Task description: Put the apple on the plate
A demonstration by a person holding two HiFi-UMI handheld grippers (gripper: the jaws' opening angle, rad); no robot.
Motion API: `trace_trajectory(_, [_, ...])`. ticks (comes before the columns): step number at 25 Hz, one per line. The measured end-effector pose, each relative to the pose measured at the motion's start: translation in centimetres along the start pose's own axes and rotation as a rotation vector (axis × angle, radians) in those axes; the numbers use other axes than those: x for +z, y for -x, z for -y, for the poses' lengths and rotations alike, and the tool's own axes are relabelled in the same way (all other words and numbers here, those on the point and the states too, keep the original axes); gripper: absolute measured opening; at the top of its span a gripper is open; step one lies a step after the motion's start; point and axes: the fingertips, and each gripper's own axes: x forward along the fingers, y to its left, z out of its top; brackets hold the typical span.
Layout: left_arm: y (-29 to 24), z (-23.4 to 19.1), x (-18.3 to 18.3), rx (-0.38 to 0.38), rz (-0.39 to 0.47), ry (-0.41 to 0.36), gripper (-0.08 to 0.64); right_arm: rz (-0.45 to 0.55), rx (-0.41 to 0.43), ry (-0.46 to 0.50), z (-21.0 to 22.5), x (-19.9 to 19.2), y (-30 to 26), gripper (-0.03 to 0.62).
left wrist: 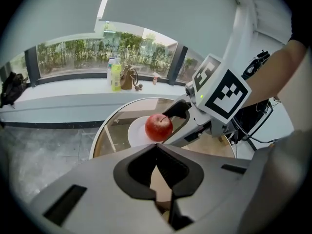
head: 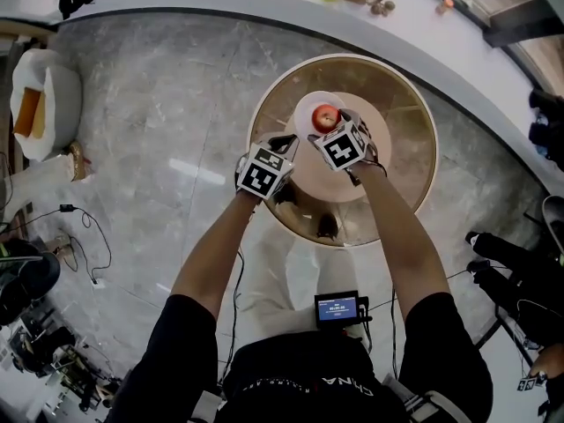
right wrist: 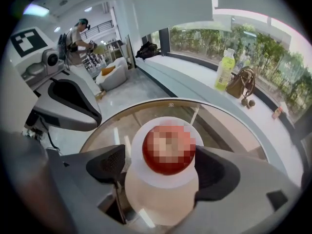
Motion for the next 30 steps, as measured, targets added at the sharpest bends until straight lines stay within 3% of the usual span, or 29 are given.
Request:
trace_trajectory(4, [2.9, 2.1, 1.5, 0.003, -0.006, -0.012, 0.017, -0.023, 0.023, -0.088, -0.5, -0.8, 2.4, 0.425])
trace_trajectory(8, [6.8, 4.0, 3.8, 0.008, 0.013, -0.045, 0.017, -0.026, -0.035, -0.193, 0.3, -1.0, 6.7, 0.423])
trace_trajectory(14, [14.5, 10.0, 6.0, -0.024, 0.015, -0.021, 0.017, 0.074, 0.048, -0.159, -5.7, -1.7, 20.1, 0.412])
trace_trajectory(15, [15.8, 11.6, 7.0, -0.03, 0.028, -0.024, 0.017, 0.107, 0.055, -0.143, -6.6, -1.3, 22.8, 0.396])
trace_trajectory(16, [17.2, 13.2, 7.9, -0.037, 0.043, -0.03, 0.017, 0.142, 0.036, -0.124, -7.1, -0.9, 25.7, 0.34])
trace_trajectory(17, [18.5, 14.8, 8.9, -0.044, 0.06, -0.04, 0.017, 0.176, -0.005, -0.102, -7.3, -0.5, 28.4, 0.153])
trace_trajectory(18, [19.8, 16.4, 9.8, -0.05, 0.077, -0.052, 0.017, 0.204, -0.044, -0.08, -7.5, -0.2, 31.0, 0.057])
trace_trajectory(21, [23.3, 20.3, 12.0, -0.055, 0.129, -0.074, 0.017, 0.248, -0.049, -0.063, -8.9, 0.2, 36.8, 0.038])
trace_trajectory(24, [25.1, 22.2, 12.1, -0.007, 0.139, -0.078, 0.017, 0.277, -0.018, -0.083, -10.2, -0.5, 40.1, 0.029])
trace_trajectory(27, [26.2, 23.0, 11.5, 0.048, 0.149, -0.051, 0.017, 0.297, -0.016, -0.095, -10.4, -1.5, 42.3, 0.029])
trace_trajectory(30, [26.9, 24.6, 10.8, 0.052, 0.169, -0.01, 0.018, 0.332, -0.003, -0.125, -9.9, -2.6, 44.2, 0.029])
